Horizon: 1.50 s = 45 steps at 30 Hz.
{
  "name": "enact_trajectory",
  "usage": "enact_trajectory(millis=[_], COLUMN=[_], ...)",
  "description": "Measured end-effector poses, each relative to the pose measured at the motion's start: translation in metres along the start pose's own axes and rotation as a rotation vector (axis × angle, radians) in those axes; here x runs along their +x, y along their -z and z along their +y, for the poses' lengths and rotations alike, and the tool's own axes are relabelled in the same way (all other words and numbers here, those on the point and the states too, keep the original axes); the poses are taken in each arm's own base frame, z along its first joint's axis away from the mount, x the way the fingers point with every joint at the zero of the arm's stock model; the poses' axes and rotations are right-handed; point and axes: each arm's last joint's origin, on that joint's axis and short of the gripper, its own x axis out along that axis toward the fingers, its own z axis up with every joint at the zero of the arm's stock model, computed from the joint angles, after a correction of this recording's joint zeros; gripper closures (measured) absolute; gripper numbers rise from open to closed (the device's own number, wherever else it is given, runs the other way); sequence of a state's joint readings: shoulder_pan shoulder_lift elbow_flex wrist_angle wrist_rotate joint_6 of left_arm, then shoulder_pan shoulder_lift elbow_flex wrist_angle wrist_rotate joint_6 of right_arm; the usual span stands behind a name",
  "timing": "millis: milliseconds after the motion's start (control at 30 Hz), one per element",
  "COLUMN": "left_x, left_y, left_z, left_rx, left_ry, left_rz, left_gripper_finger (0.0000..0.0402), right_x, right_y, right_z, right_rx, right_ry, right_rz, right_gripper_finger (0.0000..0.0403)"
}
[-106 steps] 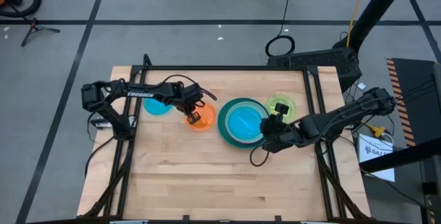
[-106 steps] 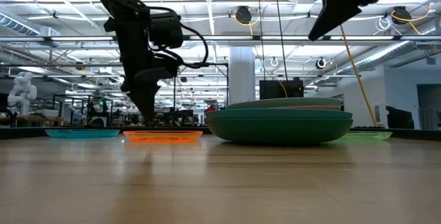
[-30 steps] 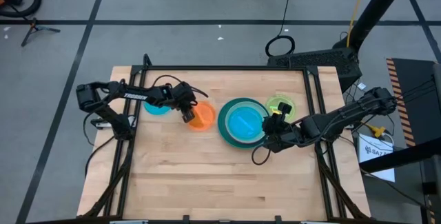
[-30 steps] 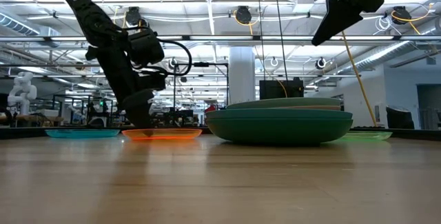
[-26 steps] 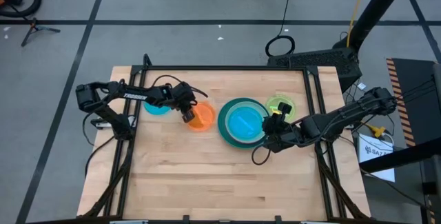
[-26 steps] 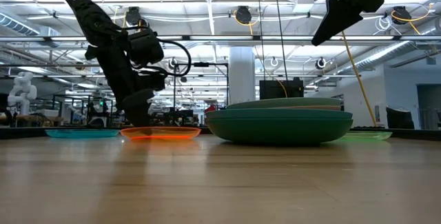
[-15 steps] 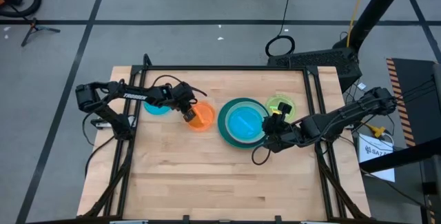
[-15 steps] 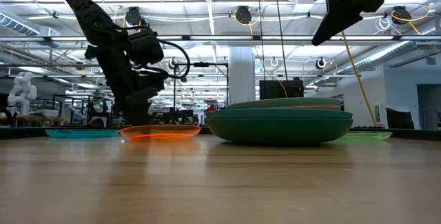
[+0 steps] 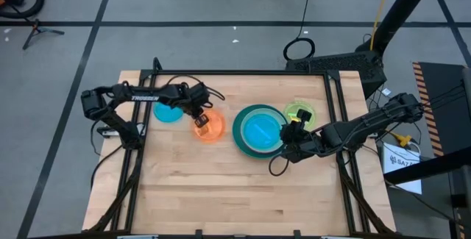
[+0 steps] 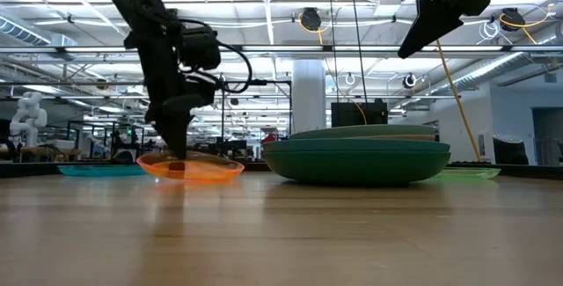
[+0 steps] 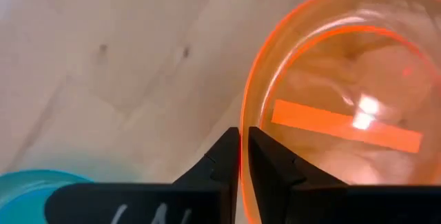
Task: Stack plastic plates
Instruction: Stack the orange plate on top of the blue plate
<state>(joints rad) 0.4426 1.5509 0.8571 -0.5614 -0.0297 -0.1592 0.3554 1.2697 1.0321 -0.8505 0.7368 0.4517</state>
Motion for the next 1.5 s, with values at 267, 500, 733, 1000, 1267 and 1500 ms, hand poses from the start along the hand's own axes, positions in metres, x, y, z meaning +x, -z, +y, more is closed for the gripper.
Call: enact_trajectory(millis=[267, 500, 733, 1000, 1267, 1500], left_x=[-0.033, -0.093, -0.133, -0.123, -0.121, -0.131], left_y=[-0.011, -0.019, -0.017, 0.011, 0.043, 0.065], left_z=[-0.005, -0.018, -0.046, -0.090, -0.112, -0.101], left_rx=[0.016, -0.004, 0.195, 0.418, 0.551, 0.666], left_ry=[-0.009, 0.055, 0.127, 0.082, -0.081, -0.079], left_rz=[-0.059, -0.273, -0.419, -0.386, -0.401, -0.569], left_gripper_finger=[0.0367, 0.0367, 0.0367, 0.0367, 0.0366, 0.0366], right_x=[0.000, 0.000, 0.000, 0.001, 0.005, 0.017], right_y=[0.000, 0.000, 0.000, -0.003, -0.032, -0.061], right_z=[0.000, 0.000, 0.000, 0.000, 0.003, 0.017], right_rx=[0.000, -0.001, 0.000, 0.018, 0.065, 0.017], right_ry=[0.000, 0.000, 0.000, -0.005, -0.082, -0.186], right_rz=[0.000, 0.000, 0.000, -0.015, -0.219, -0.404], right_gripper_finger=[0.0326, 0.0326, 0.0326, 0.0326, 0.0327, 0.0362])
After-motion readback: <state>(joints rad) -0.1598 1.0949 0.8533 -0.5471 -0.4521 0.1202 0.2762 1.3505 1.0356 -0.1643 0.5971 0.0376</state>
